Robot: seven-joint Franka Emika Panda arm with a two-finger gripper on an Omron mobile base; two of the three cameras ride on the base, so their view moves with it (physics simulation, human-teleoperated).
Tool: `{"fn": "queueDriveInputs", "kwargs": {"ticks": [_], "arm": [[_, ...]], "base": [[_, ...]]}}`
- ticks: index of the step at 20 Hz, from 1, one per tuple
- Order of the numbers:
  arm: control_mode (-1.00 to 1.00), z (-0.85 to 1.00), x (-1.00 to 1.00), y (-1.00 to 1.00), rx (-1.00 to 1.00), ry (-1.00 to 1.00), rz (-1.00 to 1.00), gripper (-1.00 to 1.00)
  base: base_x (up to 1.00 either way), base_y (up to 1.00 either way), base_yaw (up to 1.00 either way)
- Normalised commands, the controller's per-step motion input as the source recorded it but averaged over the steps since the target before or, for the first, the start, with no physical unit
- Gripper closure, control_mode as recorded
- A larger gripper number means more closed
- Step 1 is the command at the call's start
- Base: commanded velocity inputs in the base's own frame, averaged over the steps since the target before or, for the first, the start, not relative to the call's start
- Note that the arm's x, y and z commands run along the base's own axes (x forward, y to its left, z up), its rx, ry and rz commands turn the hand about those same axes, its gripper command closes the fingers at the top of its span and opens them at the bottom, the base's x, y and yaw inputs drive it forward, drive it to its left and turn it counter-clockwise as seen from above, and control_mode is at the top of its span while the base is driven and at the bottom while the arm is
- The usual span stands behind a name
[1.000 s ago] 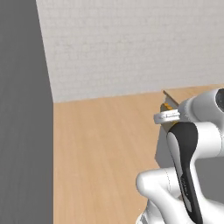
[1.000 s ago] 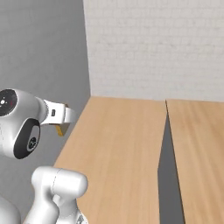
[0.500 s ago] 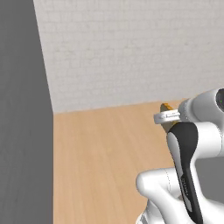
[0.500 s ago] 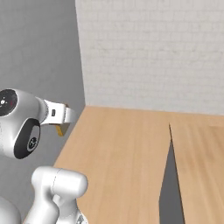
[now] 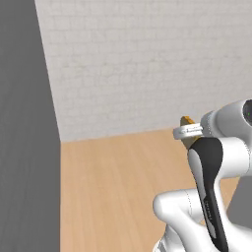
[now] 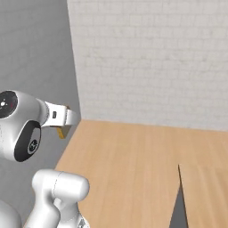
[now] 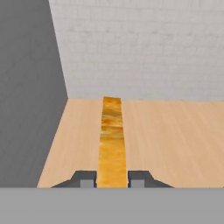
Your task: Start the toaster. Once the lever pops up, take the bread to the plate on the dining counter.
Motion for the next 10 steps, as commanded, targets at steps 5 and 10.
{"fn": "queueDriveInputs", "kwargs": {"ticks": [5,10], "arm": [[1.00,0.00,0.00,0.00,0.00,0.00,0.00,1.00],[1.00,0.00,0.00,0.00,0.00,0.00,0.00,1.00]], "base": [[1.00,-0.05,0.04],[1.00,-0.12,-0.11]]}}
